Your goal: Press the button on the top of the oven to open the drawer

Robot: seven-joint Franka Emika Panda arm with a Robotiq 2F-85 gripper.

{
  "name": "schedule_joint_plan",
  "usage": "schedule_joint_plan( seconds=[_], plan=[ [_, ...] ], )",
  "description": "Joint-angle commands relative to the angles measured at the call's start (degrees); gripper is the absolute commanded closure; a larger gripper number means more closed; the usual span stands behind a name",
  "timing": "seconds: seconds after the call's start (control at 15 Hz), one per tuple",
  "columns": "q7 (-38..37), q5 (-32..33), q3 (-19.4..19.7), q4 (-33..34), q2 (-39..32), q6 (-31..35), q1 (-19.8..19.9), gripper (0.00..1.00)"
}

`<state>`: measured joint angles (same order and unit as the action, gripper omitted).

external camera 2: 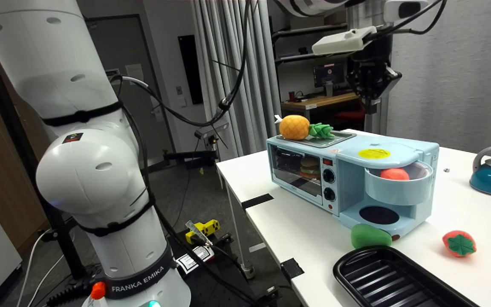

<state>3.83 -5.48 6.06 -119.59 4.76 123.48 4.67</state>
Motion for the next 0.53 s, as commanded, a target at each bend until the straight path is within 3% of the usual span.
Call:
schedule_joint_plan(
  seconds=[0.0, 0.07, 0.13, 0.2, 0.47],
  plan=[
    [7.5, -2.5, 1.3, -6.6, 8.4, 1.0, 0.5, 1.0],
    [9.2, -2.9, 1.9, -7.8, 10.0, 1.1, 0.4, 1.0],
    [11.0, -2.9, 2.4, -9.1, 11.6, 1.0, 0.3, 0.74],
    [12.6, -3.2, 3.0, -10.2, 13.0, 0.9, 0.1, 0.73],
    [17.2, -3.8, 5.1, -13.6, 17.5, 0.3, -0.3, 0.44]
  ],
)
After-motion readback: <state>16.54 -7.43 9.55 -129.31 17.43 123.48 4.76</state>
